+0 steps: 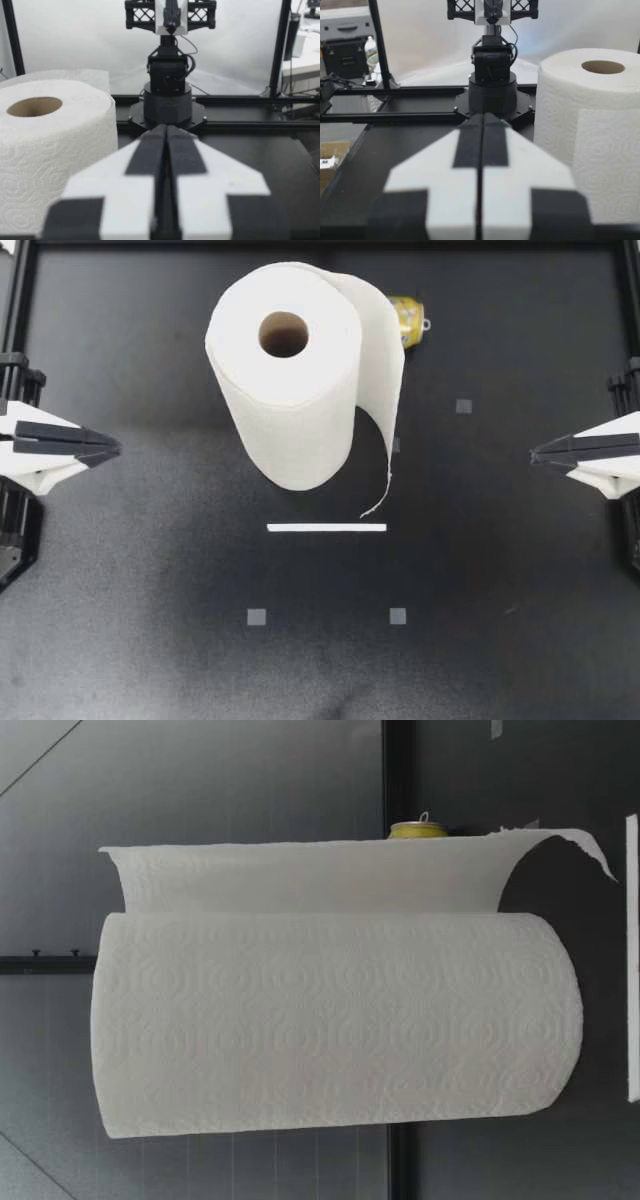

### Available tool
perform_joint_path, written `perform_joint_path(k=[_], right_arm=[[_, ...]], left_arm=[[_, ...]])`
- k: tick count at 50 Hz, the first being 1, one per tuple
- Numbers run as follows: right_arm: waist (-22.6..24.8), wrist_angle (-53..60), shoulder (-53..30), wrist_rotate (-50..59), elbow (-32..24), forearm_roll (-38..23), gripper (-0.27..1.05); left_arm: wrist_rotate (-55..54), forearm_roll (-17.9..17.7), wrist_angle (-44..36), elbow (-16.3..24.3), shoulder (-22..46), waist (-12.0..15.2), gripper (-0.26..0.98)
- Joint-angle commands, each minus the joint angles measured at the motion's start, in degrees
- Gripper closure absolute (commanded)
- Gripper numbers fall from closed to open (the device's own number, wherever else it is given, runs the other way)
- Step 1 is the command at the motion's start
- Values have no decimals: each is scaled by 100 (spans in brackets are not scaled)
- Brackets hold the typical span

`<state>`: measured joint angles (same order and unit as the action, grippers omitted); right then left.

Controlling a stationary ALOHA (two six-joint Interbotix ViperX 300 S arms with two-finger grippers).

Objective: Pick up a piece of paper towel and place it on the spilled liquid.

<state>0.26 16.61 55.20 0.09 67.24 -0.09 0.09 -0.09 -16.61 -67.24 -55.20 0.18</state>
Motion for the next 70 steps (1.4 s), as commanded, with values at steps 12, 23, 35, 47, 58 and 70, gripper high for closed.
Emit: perform_joint_path(k=[12, 23, 35, 47, 58, 70], right_arm=[[26, 308, -176, 44, -237, -9, 81], [-62, -694, -1055, -70, -1063, -9, 82], [-316, -2909, -1740, -132, -2127, -562, 82], [-97, -5396, -2540, 466, -3313, -2373, 82], [1257, -6864, -2892, 3226, -3498, -5678, 82], [2373, -8262, -3243, 7198, -3023, -8271, 81]], left_arm=[[35, -9, -202, 176, 132, 114, 68], [220, -26, -343, 756, 967, 316, 68], [255, -105, -211, 1503, 2092, 984, 68], [281, -123, 281, 2021, 2698, 1397, 68], [316, -97, 642, 2215, 2874, 1591, 68], [316, -70, 1195, 2206, 2733, 1617, 68]])
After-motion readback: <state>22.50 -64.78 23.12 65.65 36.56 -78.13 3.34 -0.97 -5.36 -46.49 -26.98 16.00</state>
